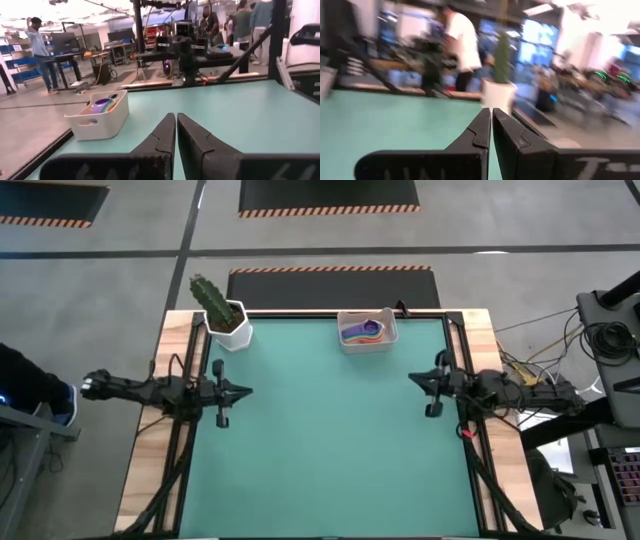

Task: Nest measuring cups in basket
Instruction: Return to Home Position

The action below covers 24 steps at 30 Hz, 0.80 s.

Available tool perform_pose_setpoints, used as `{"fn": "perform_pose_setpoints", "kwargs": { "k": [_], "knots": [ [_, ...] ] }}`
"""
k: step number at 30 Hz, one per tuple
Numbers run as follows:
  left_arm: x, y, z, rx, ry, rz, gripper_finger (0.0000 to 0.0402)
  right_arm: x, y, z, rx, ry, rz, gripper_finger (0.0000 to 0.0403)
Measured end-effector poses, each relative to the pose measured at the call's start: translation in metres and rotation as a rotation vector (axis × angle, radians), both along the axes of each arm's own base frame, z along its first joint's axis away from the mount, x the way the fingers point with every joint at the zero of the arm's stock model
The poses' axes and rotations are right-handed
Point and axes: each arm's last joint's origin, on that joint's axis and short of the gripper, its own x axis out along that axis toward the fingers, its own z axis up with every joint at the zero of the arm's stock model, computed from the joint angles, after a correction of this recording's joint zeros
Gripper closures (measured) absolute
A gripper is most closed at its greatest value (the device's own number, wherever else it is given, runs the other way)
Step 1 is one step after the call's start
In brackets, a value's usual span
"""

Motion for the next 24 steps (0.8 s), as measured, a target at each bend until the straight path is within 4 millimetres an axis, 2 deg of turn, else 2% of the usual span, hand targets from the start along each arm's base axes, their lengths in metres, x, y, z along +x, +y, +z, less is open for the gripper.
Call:
{"fn": "perform_pose_setpoints", "kwargs": {
  "k": [5, 10, 24],
  "knots": [
    [-0.0001, -0.0001, 0.0031, -0.064, -0.011, -0.003, 0.0401, 0.0004, -0.0045, -0.0105, 0.073, 0.097, -0.156, 0.0394],
    [-0.0004, 0.0, 0.0056, -0.093, -0.021, -0.004, 0.0401, 0.0019, -0.0045, -0.0116, 0.137, 0.105, -0.151, 0.0394],
    [0.0002, -0.0001, 0.0048, -0.092, -0.012, -0.004, 0.0401, 0.0021, -0.0045, -0.0116, 0.128, 0.115, -0.154, 0.0394]
  ]
}}
